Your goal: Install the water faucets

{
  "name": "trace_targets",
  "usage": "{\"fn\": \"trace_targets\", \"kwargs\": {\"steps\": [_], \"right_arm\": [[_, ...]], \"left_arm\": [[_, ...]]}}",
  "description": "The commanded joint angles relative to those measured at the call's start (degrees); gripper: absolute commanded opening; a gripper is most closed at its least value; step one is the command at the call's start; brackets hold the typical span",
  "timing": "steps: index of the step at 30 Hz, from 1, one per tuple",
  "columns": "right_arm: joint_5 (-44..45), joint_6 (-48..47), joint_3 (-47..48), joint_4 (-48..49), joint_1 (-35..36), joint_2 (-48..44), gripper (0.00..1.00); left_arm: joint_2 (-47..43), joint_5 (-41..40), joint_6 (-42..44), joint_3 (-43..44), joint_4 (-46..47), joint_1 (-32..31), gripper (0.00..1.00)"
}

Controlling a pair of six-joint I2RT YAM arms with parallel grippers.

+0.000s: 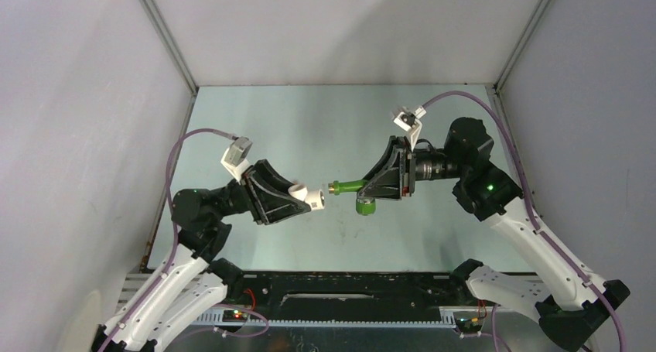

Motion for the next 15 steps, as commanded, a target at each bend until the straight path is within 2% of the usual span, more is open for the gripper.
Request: {"fn": "trace_targets", "kwargs": {"steps": [1, 15], "right_arm": [[0.36, 0.75, 5.32, 3.07, 1.94, 0.35, 0.0], [1.78, -0.95, 5.99, -0.54, 4.22, 1.24, 0.0]], "left_arm": [[-0.76, -1.54, 0.85, 0.71, -1.18, 0.47, 0.0], [-0.92, -2.94, 0.9, 1.05, -1.61, 0.46, 0.0]]}}
